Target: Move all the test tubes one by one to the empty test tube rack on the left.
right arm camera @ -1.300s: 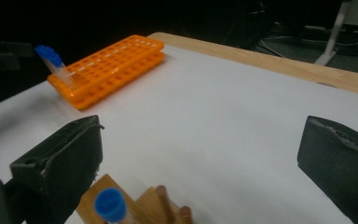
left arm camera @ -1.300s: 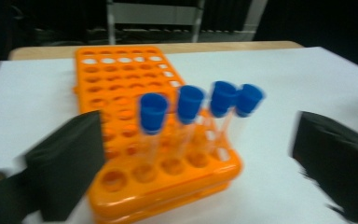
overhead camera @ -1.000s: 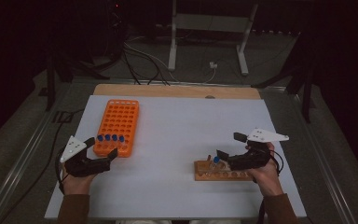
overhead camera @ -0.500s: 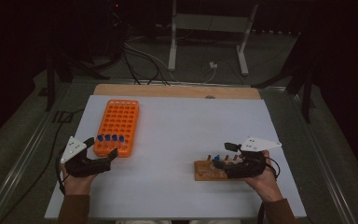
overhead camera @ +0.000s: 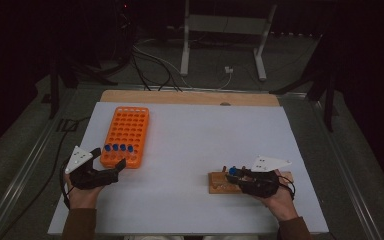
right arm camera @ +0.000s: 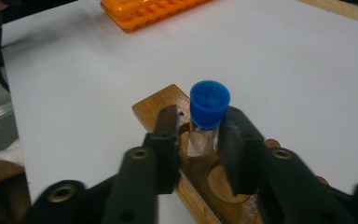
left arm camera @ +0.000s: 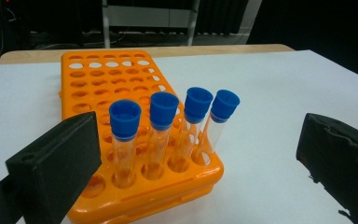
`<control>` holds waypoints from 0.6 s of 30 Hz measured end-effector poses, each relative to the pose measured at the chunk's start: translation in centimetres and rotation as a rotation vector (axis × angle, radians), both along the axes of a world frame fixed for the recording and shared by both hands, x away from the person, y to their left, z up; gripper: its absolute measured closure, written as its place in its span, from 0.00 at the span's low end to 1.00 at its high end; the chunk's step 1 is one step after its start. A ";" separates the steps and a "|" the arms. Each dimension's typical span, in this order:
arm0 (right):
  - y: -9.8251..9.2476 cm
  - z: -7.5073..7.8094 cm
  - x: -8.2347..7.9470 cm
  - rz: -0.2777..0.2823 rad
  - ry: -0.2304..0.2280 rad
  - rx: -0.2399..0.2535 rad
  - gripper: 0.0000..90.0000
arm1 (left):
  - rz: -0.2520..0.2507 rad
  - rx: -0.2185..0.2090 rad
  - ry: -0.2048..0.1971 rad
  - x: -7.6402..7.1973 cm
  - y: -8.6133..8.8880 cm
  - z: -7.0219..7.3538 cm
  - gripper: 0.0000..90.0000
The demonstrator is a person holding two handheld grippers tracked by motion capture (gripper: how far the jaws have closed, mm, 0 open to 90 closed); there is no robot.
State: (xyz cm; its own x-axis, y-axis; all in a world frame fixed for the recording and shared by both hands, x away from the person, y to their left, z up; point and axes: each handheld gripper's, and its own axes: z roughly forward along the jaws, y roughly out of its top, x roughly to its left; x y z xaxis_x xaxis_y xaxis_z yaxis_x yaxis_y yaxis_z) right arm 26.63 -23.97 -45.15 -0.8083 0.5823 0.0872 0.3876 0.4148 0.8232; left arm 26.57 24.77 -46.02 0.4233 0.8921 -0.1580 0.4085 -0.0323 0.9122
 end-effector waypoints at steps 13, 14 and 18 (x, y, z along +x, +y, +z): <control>1.2 -0.1 -0.1 0.006 -0.035 -0.025 0.85 | -0.006 0.003 0.009 0.1 -0.1 0.0 0.01; 1.2 -0.1 0.0 0.006 -0.035 -0.024 0.85 | -0.006 0.002 0.009 0.1 -0.1 0.0 0.01; 1.1 0.2 0.1 0.006 -0.032 -0.017 0.85 | -0.016 0.005 0.011 0.2 -0.2 0.1 0.01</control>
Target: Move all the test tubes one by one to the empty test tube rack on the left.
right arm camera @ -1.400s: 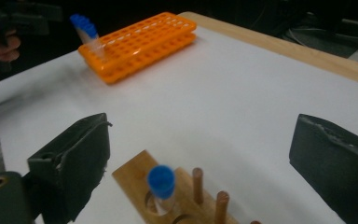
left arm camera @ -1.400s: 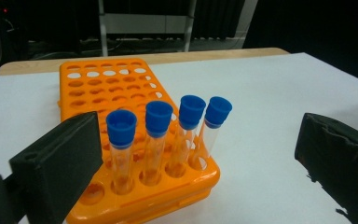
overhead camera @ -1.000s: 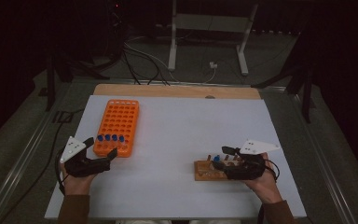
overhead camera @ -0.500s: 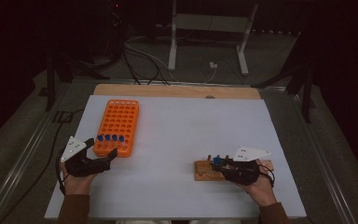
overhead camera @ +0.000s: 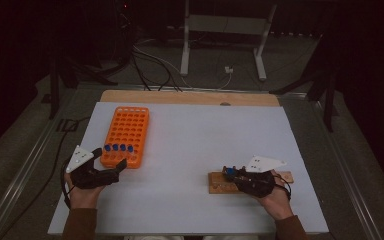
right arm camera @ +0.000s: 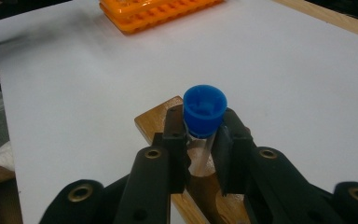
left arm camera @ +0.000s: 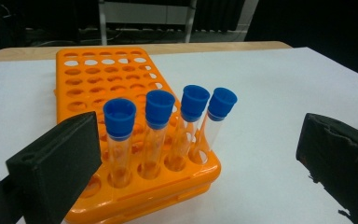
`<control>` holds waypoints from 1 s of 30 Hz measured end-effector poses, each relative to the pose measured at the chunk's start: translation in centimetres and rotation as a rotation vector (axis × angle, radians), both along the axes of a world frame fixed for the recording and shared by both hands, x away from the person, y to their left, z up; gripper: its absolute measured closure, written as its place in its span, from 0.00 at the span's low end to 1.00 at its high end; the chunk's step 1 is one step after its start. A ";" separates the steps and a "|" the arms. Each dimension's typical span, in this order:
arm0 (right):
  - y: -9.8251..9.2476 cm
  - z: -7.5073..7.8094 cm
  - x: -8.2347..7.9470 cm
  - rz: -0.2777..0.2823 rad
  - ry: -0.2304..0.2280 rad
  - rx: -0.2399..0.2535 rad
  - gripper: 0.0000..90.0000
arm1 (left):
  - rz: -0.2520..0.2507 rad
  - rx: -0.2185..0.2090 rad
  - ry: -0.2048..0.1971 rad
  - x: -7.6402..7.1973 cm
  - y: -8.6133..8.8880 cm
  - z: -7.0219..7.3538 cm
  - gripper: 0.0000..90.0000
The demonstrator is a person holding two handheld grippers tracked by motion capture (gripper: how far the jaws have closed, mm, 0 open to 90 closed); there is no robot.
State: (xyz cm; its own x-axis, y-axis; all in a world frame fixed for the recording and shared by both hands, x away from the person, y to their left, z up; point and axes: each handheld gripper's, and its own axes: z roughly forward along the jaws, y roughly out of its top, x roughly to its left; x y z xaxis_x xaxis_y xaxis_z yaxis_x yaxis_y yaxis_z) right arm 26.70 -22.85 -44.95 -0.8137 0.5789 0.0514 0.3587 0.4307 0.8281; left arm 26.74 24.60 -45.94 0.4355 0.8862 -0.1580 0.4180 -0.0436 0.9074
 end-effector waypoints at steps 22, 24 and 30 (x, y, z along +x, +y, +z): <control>-2.2 5.0 0.7 0.030 -0.022 0.095 0.85 | -0.141 0.006 -0.046 0.5 -2.3 0.9 0.01; -2.3 5.6 0.8 0.029 -0.030 0.105 0.85 | -0.150 0.001 -0.052 0.6 -2.5 1.0 0.01; -1.9 6.8 1.7 0.013 -0.048 0.112 0.85 | -0.182 -0.008 -0.060 0.7 -3.2 1.4 0.01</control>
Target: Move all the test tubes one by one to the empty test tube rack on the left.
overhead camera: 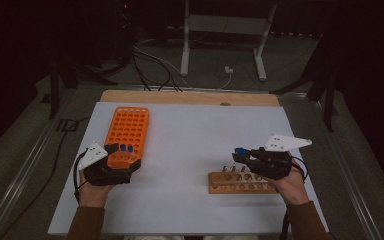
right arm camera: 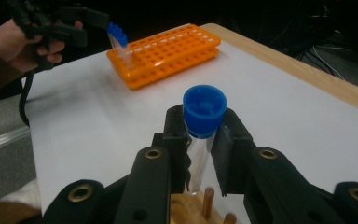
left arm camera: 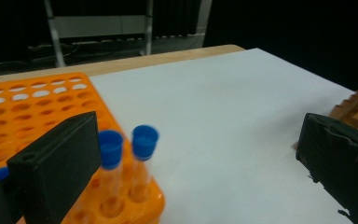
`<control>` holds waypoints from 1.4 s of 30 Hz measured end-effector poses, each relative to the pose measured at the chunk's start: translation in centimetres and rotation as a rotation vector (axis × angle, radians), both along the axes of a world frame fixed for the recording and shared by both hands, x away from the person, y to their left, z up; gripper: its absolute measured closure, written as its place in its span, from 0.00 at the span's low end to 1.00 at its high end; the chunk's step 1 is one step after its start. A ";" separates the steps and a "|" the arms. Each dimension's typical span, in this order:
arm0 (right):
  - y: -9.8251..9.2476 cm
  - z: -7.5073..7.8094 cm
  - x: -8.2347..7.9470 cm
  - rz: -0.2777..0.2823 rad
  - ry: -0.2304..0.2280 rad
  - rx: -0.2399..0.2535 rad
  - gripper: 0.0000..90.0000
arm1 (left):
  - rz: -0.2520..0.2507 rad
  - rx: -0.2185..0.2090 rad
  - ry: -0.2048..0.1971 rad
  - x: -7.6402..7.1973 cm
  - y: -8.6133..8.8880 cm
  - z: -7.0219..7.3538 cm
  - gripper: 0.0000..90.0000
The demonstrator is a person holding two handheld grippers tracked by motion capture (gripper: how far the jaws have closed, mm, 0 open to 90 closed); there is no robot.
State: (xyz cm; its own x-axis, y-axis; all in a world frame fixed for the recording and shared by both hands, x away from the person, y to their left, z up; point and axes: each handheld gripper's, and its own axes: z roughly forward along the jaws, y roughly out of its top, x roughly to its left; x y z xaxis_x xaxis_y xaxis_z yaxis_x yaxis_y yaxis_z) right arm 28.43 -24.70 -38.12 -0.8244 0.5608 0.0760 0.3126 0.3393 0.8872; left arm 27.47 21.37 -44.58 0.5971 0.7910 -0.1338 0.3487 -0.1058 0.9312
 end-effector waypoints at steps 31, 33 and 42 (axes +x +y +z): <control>8.0 -0.4 3.7 0.005 0.044 0.024 0.85 | -0.128 0.027 0.048 1.7 -8.0 0.0 0.07; 8.4 -0.4 3.8 0.006 0.047 0.022 0.85 | -0.134 0.024 0.047 1.9 -8.5 -0.1 0.08; 10.3 -0.7 3.9 0.007 0.065 0.016 0.85 | -0.186 0.047 -0.010 1.7 -11.2 0.2 0.34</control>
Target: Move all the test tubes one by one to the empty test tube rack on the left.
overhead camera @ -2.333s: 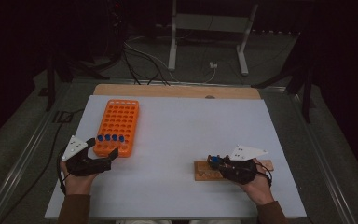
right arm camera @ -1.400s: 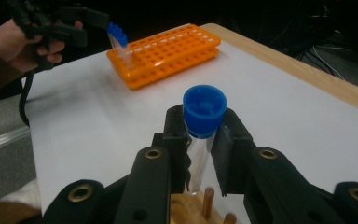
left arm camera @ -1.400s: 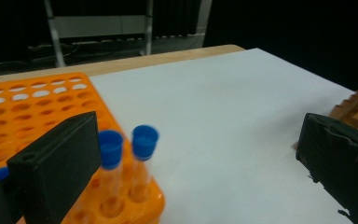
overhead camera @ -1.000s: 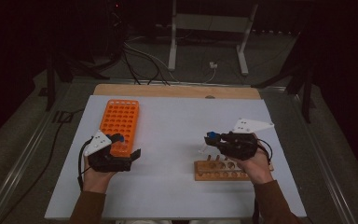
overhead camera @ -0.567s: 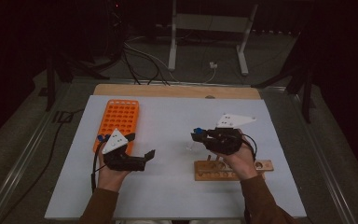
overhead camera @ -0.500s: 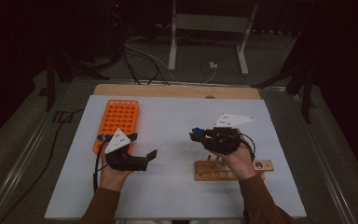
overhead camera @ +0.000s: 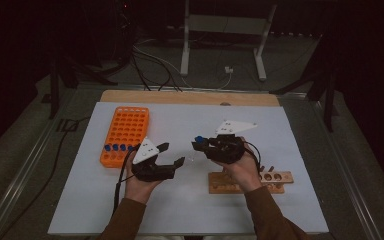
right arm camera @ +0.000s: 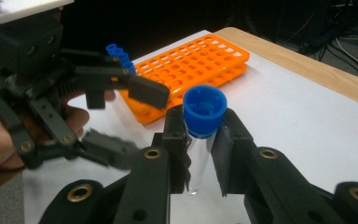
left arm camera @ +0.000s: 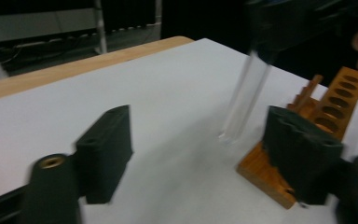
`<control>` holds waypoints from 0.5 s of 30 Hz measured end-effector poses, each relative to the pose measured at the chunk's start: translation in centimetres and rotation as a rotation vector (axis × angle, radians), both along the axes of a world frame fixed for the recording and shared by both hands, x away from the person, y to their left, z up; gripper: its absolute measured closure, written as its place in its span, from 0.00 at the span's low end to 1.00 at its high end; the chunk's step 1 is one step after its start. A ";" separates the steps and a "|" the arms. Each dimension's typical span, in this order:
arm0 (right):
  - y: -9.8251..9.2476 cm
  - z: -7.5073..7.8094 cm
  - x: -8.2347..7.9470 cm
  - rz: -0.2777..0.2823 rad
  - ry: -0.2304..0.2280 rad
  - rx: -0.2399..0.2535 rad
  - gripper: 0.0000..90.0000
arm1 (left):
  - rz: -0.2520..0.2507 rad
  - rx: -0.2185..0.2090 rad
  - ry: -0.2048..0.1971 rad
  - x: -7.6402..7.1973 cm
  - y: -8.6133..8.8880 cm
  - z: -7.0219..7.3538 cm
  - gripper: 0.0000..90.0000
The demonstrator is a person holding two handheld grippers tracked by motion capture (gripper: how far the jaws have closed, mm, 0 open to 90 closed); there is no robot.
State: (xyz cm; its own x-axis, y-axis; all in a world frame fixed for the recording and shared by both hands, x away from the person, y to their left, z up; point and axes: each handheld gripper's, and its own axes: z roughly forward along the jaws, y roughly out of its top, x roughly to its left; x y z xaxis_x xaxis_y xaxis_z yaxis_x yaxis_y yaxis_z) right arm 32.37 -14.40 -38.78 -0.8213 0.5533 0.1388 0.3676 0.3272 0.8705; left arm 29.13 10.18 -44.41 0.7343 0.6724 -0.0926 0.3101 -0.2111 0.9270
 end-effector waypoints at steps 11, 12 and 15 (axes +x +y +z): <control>1.3 -0.2 -0.1 0.025 0.007 -0.006 0.85 | -0.052 0.018 -0.023 0.0 -2.0 0.6 0.66; 1.3 -0.3 -0.1 0.027 0.007 -0.007 0.85 | -0.050 0.022 -0.023 0.0 -2.1 0.6 0.67; 1.5 -0.3 -0.2 0.030 0.010 -0.003 0.85 | -0.053 0.026 -0.021 0.0 -2.2 0.6 0.71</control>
State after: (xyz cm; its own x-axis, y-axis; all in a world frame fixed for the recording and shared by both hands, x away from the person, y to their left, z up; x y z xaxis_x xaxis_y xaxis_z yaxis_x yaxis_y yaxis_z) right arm 32.19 -12.92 -39.11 -0.8361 0.5289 0.1454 0.3662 0.3409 0.8659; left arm 29.17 7.95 -43.78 0.7707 0.6344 -0.0598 0.2783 -0.2506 0.9272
